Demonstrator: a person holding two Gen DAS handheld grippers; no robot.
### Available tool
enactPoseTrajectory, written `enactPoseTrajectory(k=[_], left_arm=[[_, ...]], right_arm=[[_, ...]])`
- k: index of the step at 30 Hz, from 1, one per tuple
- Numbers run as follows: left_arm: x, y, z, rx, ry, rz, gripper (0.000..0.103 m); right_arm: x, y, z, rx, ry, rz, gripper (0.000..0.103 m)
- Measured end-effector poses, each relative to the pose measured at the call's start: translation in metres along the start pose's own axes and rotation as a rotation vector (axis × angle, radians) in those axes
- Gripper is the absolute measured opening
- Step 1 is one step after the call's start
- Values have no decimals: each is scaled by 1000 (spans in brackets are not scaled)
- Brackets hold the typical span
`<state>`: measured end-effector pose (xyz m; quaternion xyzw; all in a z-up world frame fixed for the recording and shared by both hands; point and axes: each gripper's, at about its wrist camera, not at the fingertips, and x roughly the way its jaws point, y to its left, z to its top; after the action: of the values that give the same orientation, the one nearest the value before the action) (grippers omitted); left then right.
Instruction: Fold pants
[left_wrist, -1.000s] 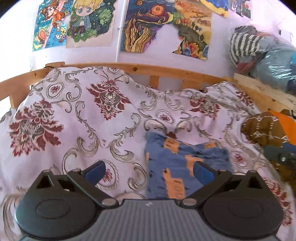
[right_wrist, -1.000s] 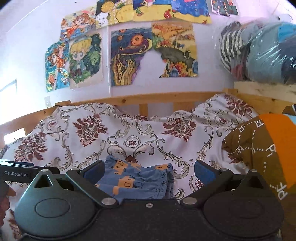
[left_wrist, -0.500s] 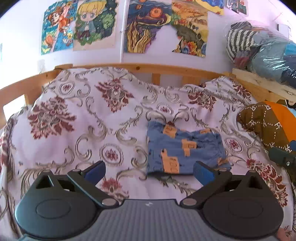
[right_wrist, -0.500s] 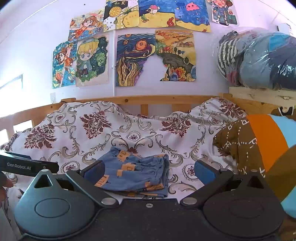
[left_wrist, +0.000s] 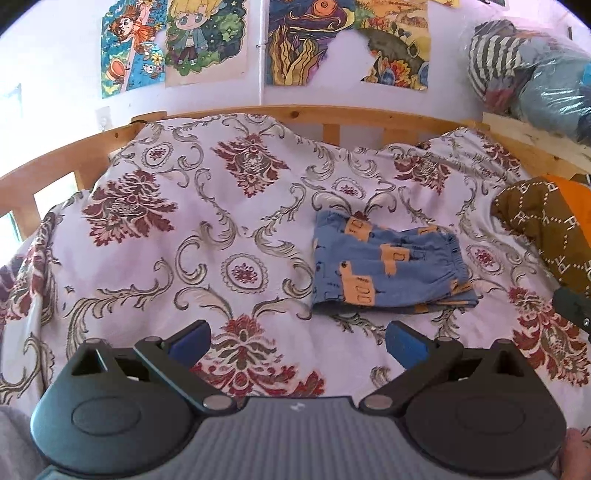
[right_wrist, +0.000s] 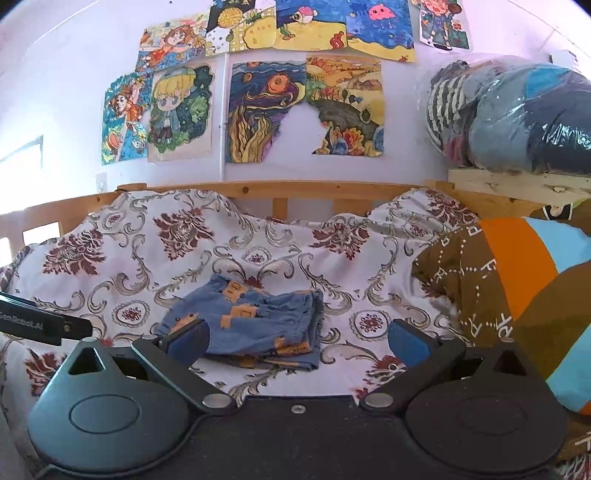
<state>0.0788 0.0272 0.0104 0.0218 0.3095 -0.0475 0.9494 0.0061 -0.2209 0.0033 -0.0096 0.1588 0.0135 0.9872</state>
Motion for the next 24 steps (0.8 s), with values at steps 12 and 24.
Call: enactPoseTrajectory(k=[12,24], left_arm=[[8,-8,-5,59,77,41,103],[12,-13,-8,106,110,36,103]], right_arm=[[3,-5,-14,53,69,-5,102],[5,-9,-17,74,88,-15,102]])
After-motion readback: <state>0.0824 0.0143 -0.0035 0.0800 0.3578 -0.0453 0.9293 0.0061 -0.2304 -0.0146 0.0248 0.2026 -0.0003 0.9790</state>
